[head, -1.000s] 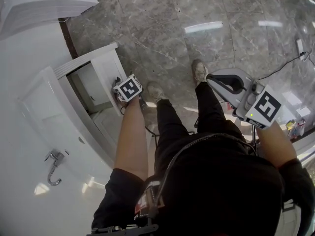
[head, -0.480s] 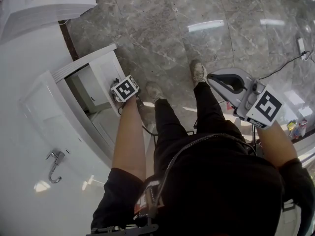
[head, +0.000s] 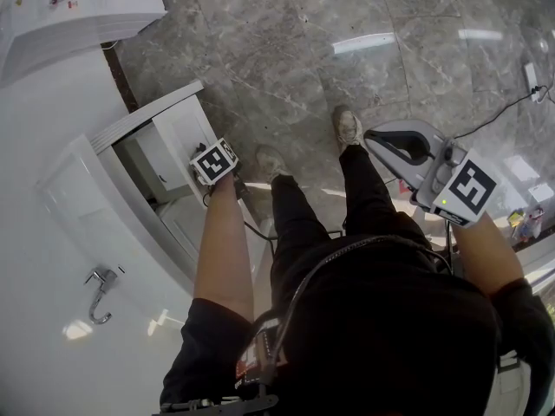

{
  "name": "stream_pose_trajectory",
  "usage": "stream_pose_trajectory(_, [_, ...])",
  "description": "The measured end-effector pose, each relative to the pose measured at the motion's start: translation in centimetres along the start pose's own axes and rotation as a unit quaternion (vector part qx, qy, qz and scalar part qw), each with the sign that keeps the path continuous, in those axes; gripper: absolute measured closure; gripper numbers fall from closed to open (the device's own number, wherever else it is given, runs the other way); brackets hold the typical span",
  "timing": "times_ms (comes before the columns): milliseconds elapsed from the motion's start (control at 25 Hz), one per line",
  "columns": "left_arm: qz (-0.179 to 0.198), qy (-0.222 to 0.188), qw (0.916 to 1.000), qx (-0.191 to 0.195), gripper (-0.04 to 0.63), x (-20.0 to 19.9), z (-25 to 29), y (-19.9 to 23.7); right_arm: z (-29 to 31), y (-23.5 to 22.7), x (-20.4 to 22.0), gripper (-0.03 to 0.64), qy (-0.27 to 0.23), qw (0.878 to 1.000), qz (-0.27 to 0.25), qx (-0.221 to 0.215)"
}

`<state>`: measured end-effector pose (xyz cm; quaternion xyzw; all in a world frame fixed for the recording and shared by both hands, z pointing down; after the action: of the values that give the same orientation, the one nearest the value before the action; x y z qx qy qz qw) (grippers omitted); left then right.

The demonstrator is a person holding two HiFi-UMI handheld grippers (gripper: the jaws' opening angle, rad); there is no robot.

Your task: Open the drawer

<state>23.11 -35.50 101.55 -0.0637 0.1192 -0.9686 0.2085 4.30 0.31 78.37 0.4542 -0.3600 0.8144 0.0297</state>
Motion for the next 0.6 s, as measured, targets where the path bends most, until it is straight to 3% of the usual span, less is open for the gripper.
stream_pose_trajectory(600, [-0.009, 0.005, 0.9999, 0.004, 0.25, -0.1, -0.2, 0.1, -0.3, 0.5, -1.2, 0.615, 0.003, 1.0, -0.009, 0.015])
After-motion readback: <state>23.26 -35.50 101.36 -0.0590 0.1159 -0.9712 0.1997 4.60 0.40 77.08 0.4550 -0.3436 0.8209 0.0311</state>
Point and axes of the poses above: the fingertips, and each gripper's own axes: z forward along the fingers, y to its left, x out of its underside, the point moved 4 cm from there along -z, backward along the fingers, and after that the axes turned 5 degrees about y, right-handed, at the moved point
